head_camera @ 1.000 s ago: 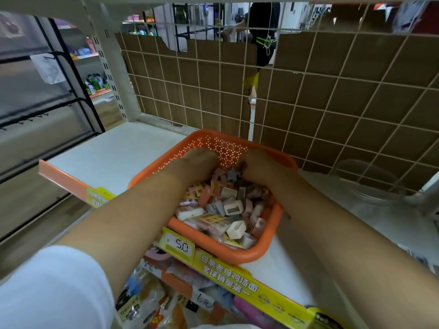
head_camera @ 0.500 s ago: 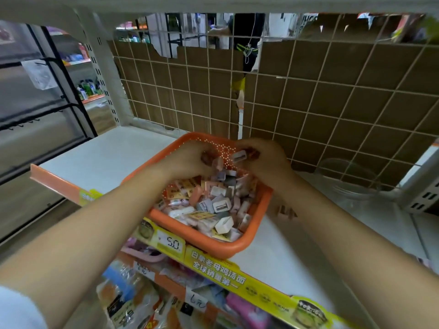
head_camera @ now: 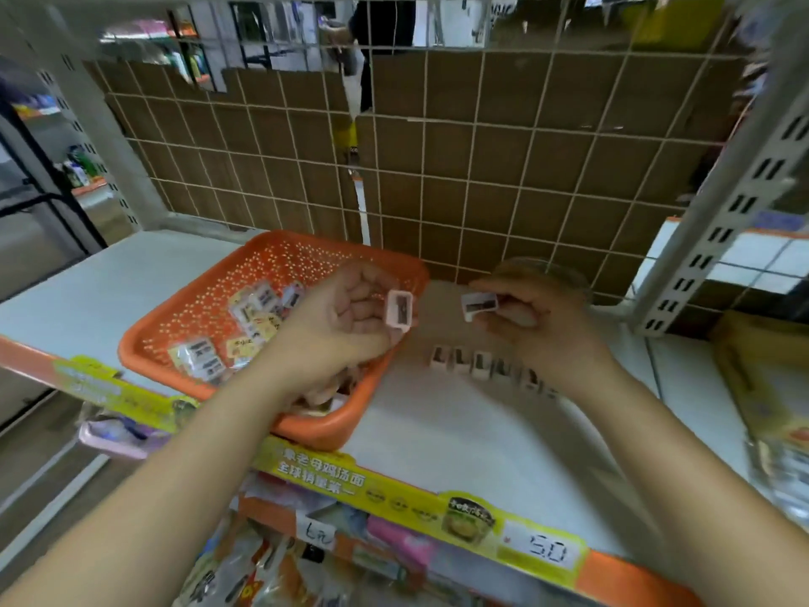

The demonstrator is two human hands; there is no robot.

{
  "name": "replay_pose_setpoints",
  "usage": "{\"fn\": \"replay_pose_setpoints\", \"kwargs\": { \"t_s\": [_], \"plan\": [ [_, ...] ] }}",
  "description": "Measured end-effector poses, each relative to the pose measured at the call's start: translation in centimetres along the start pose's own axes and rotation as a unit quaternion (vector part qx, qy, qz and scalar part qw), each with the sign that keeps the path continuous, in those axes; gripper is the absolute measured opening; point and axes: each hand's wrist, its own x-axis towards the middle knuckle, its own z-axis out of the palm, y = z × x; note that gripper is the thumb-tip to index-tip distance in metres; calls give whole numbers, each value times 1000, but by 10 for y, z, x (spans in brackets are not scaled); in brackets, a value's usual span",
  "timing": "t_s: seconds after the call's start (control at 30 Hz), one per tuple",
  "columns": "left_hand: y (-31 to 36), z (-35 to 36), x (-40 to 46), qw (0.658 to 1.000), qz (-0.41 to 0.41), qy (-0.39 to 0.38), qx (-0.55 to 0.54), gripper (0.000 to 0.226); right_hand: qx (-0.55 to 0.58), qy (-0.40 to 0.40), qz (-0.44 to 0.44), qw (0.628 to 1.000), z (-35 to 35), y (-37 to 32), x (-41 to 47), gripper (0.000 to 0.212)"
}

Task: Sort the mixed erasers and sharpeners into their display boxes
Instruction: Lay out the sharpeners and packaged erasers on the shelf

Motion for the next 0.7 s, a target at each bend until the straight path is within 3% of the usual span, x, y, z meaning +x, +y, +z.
{"fn": "replay_pose_setpoints", "kwargs": {
  "t_s": [0.2,0.33,0.5,0.7],
  "plan": [
    [-10,58,4,999,17,-49,8,49,7,56,64,996,-55,25,-43,41],
    [-20,93,9,995,30,-69,73,41,-69,59,144,985,-91,42,-67,28],
    [-38,127,9,993,11,-68,95,34,-267,-66,195,942,-113,71,-91,26],
    [-54,157,0,996,-14,-48,78,37,-331,-140,268,894,-104,101,-108,21]
  ]
}}
